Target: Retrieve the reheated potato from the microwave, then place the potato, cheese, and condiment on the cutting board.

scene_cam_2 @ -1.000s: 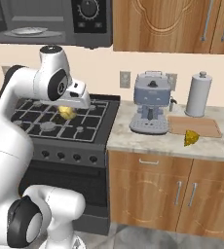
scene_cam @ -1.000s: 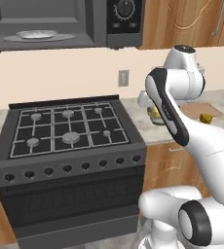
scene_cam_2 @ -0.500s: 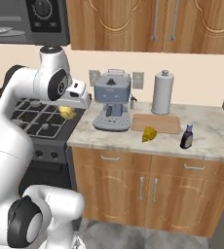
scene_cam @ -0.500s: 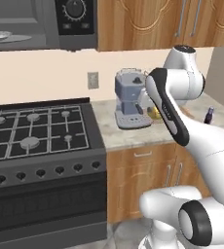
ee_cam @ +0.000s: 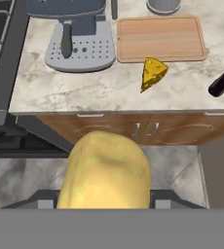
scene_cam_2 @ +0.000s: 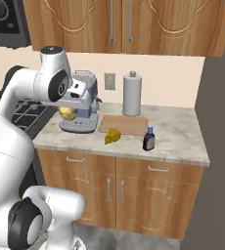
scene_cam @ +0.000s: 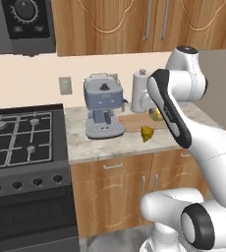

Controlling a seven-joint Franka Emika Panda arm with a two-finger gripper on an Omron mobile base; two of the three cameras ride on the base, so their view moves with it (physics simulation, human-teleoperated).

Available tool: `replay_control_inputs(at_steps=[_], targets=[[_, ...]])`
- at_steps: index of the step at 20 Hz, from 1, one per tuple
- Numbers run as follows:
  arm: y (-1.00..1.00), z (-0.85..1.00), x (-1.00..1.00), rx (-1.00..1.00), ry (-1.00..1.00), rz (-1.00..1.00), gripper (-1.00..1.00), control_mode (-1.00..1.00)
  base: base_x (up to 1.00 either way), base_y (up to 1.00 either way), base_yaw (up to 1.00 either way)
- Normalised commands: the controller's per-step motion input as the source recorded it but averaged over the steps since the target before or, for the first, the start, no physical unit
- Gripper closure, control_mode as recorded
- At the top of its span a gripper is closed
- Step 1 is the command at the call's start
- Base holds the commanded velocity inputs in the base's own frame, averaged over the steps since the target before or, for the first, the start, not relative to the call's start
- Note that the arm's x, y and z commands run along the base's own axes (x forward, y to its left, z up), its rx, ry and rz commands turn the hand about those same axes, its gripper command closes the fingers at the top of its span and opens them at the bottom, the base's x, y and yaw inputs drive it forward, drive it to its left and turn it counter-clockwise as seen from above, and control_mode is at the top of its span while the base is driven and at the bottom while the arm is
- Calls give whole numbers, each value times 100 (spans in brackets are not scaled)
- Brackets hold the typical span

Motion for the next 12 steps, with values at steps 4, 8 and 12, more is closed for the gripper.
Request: replay_control_inputs(at_steps=[4, 8, 12], targets=[[0, 0, 0, 0, 0, 0, 100, 100, 45, -63, 0], [0, 0, 0, 0, 0, 0, 100, 100, 46, -52, 1], [0, 0, 0, 0, 0, 0, 100, 100, 55, -29, 3]])
